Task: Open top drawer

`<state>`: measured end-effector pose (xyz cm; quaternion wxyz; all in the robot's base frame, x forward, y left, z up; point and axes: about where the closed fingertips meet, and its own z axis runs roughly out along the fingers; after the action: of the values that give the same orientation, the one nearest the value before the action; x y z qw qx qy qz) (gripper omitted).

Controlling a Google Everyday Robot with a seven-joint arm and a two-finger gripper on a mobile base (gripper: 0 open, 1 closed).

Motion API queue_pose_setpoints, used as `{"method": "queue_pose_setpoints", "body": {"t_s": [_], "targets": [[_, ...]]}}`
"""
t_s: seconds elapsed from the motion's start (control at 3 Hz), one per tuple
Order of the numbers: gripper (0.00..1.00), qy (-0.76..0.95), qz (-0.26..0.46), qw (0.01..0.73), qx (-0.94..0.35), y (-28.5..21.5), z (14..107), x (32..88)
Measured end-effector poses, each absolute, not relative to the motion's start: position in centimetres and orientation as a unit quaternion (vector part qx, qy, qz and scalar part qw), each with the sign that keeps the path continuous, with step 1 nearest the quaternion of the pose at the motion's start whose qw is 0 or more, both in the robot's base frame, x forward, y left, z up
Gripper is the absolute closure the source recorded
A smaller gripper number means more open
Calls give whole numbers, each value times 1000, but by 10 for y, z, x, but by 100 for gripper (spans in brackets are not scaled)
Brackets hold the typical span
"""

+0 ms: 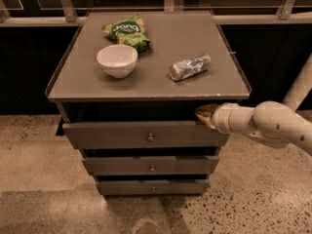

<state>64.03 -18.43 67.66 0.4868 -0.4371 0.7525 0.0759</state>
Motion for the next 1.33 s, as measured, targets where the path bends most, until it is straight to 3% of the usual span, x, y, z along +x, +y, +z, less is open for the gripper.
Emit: {"method": "queue_pose_setpoints", "body": {"t_s": [1.33], "targets": [[100, 763, 85, 462, -444, -184, 678, 637]]}}
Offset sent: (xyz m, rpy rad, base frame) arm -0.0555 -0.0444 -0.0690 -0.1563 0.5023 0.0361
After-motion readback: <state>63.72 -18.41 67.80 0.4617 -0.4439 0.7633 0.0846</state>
